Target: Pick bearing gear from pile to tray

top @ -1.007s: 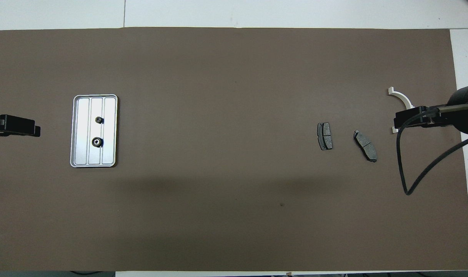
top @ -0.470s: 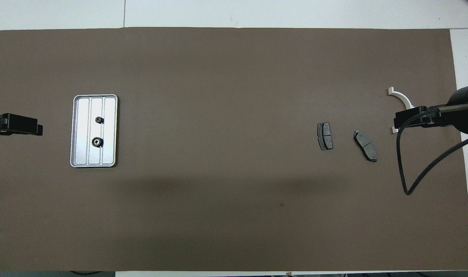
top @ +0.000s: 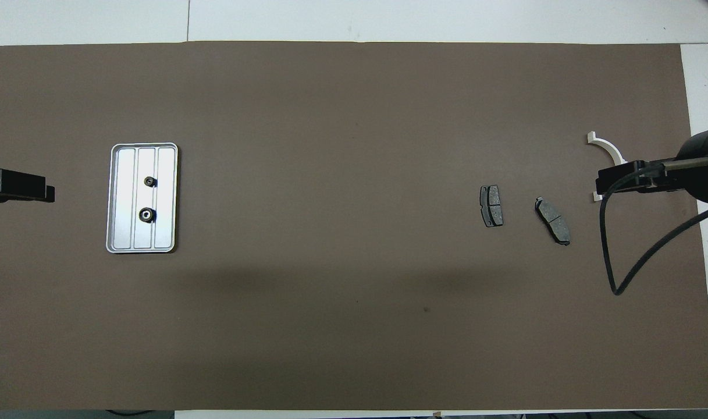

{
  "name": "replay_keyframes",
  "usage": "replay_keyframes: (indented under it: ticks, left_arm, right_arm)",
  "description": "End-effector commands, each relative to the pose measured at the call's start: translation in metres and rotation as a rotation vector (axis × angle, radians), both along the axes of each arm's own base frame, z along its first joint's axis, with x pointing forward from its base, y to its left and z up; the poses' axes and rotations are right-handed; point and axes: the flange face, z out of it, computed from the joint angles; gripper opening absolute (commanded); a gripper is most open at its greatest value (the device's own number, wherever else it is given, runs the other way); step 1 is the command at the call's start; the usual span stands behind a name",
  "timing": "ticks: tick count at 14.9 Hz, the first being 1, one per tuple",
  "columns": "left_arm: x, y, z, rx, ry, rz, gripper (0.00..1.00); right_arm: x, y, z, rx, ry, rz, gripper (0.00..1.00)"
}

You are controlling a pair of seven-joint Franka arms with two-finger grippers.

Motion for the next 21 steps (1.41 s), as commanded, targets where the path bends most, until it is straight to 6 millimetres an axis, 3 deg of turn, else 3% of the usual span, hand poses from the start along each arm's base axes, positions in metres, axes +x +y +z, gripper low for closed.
replay_keyframes:
  ticks: [1,8,21]
  left_arm:
    - [-0.008,0.003,0.003,0.012,0.005,0.011,1.00]
    - [0.002,0.003,0.010,0.011,-0.065,0.028,1.00]
    - [0.000,0.002,0.009,0.013,-0.045,0.020,1.00]
  right_arm:
    - [-0.001,-0.004,0.004,0.023,-0.012,0.009,1.00]
    - [-0.001,-0.004,0.004,0.023,-0.012,0.009,1.00]
    - [-0.001,-0.004,0.004,0.023,-0.012,0.009,1.00]
